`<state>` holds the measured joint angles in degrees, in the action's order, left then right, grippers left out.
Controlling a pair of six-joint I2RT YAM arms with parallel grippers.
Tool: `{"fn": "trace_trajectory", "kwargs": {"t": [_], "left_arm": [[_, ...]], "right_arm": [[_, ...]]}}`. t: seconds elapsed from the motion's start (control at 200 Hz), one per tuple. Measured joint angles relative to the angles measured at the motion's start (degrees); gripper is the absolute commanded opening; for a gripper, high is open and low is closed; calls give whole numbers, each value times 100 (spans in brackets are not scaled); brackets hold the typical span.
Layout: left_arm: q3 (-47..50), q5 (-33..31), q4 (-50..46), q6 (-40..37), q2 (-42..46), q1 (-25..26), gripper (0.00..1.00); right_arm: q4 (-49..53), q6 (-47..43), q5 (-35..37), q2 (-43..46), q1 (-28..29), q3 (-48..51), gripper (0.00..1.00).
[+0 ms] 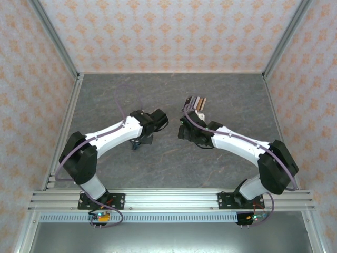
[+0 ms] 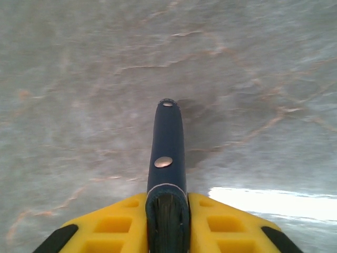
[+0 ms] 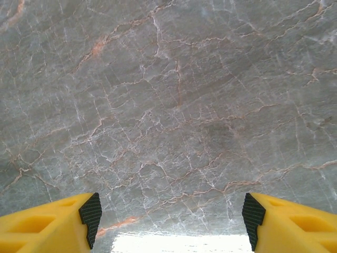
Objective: Take the credit cards out of the card holder
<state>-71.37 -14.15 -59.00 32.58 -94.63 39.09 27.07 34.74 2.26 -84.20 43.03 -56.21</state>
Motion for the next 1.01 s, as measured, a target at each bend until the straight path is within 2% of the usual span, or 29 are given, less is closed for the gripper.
{"fn": "trace_trajectory", "kwargs": {"t": [0.225,0.35,0.52,0.621,0.731,1.006], "left_arm": [[-87,1034,719,-254,-46,-236,71],[116,1792,1241,-439,155,-761,81],[387,2623,1770,-573,365,-1558,82],[437,2892,1998,-570,179,-1810,74],[435,3119,2229,-562,-205,-1943,67],[302,3320,2376,-581,-1027,-2002,67]], "right_arm": [[7,66,57,103,-46,55,74],[9,87,33,101,-48,63,73],[-96,125,-212,-42,-31,61,66],[-254,114,-470,-323,109,33,60],[-409,118,-743,-686,409,-94,54],[-988,304,-1329,-1327,992,-269,50]]}}
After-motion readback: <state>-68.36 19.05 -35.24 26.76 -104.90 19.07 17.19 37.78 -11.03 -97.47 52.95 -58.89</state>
